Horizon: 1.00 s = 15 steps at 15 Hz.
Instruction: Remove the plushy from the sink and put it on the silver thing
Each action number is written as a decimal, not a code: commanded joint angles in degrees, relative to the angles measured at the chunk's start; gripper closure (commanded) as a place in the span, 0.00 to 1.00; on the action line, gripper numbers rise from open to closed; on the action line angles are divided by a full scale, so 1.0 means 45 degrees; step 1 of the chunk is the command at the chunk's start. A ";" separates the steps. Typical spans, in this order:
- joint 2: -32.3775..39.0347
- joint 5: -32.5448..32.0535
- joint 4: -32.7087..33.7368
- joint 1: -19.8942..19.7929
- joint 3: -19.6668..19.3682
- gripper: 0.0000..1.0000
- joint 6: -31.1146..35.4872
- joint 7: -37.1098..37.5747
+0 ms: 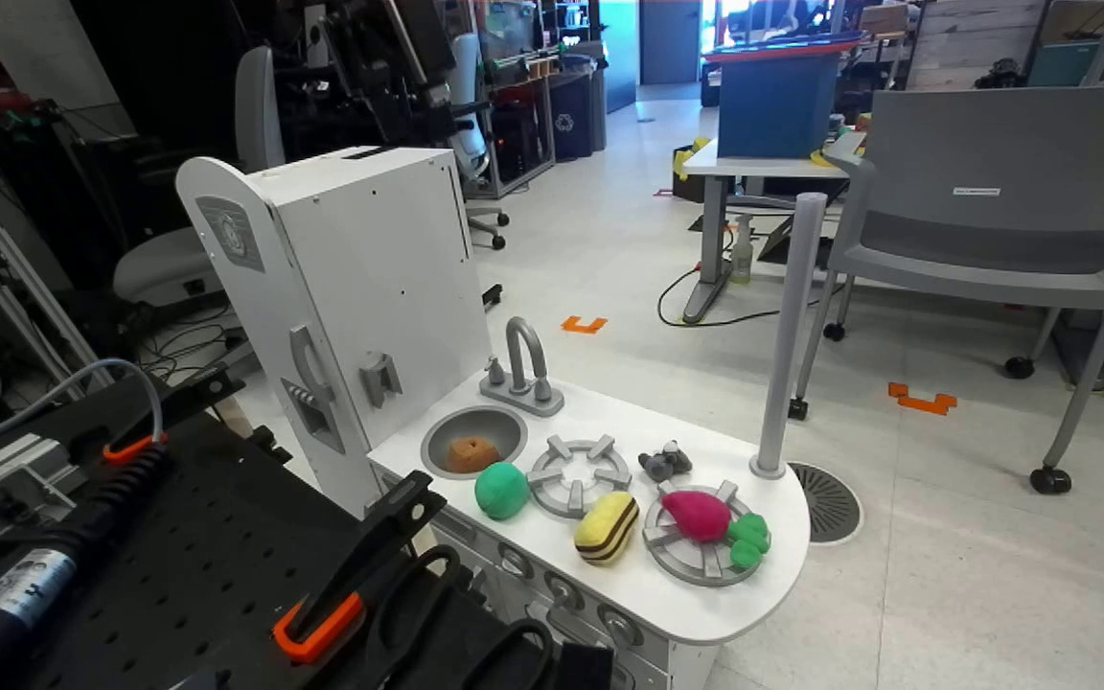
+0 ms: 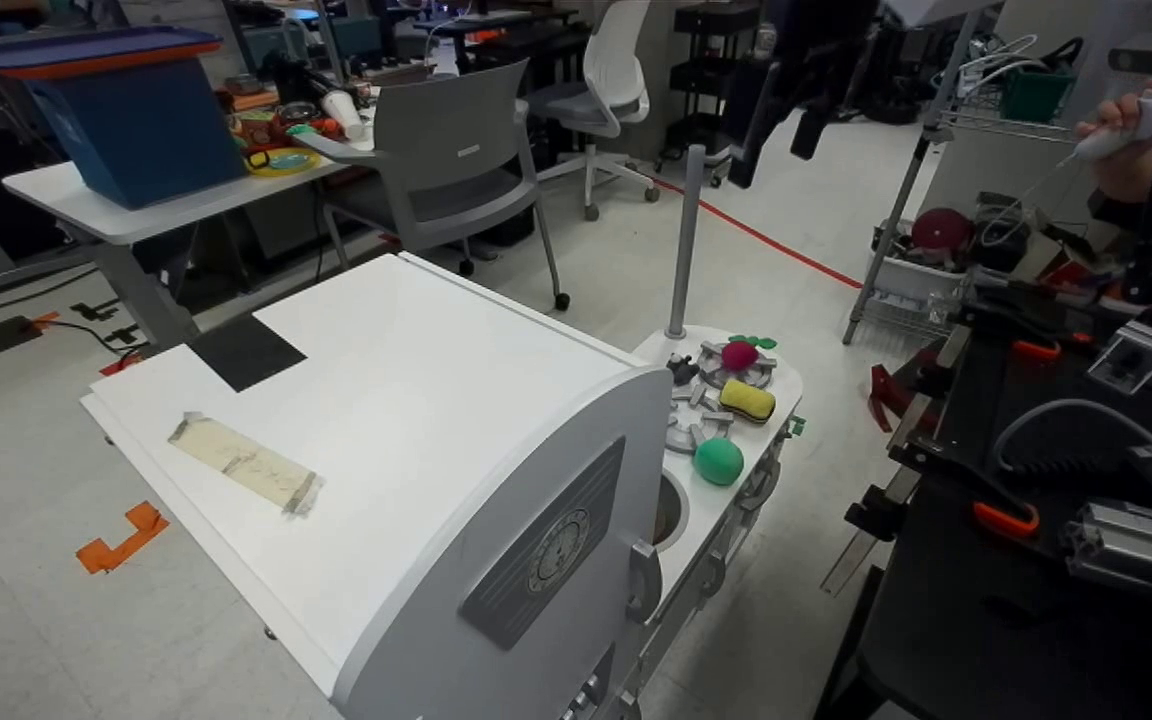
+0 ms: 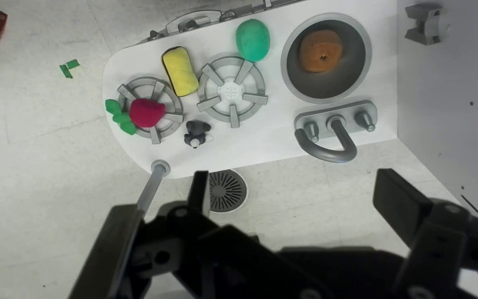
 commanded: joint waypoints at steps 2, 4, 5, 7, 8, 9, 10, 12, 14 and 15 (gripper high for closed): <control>0.4186 0.0154 0.3260 0.1137 -0.0957 0.00 0.0660 -0.0170; 0.5889 0.1036 0.4703 0.1393 -0.1066 0.00 0.0075 -0.0554; 0.6740 0.1476 0.5400 0.1441 -0.1033 0.00 -0.0104 -0.0843; 0.8297 0.2054 0.6600 0.1629 -0.1091 0.00 -0.0210 -0.1215; 0.8984 0.2294 0.7229 0.1723 -0.1114 0.00 -0.0493 -0.1332; 0.9606 0.2471 0.7822 0.1815 -0.1151 0.00 -0.0789 -0.1401; 1.0155 0.2629 0.8329 0.1879 -0.1167 0.00 -0.1173 -0.1444; 1.1136 0.2771 0.9270 0.2034 -0.1233 0.00 -0.1839 -0.1448; 1.2016 0.2854 1.0215 0.2202 -0.1312 0.00 -0.2564 -0.1345; 1.2396 0.2852 1.0670 0.2254 -0.1335 0.00 -0.2937 -0.1345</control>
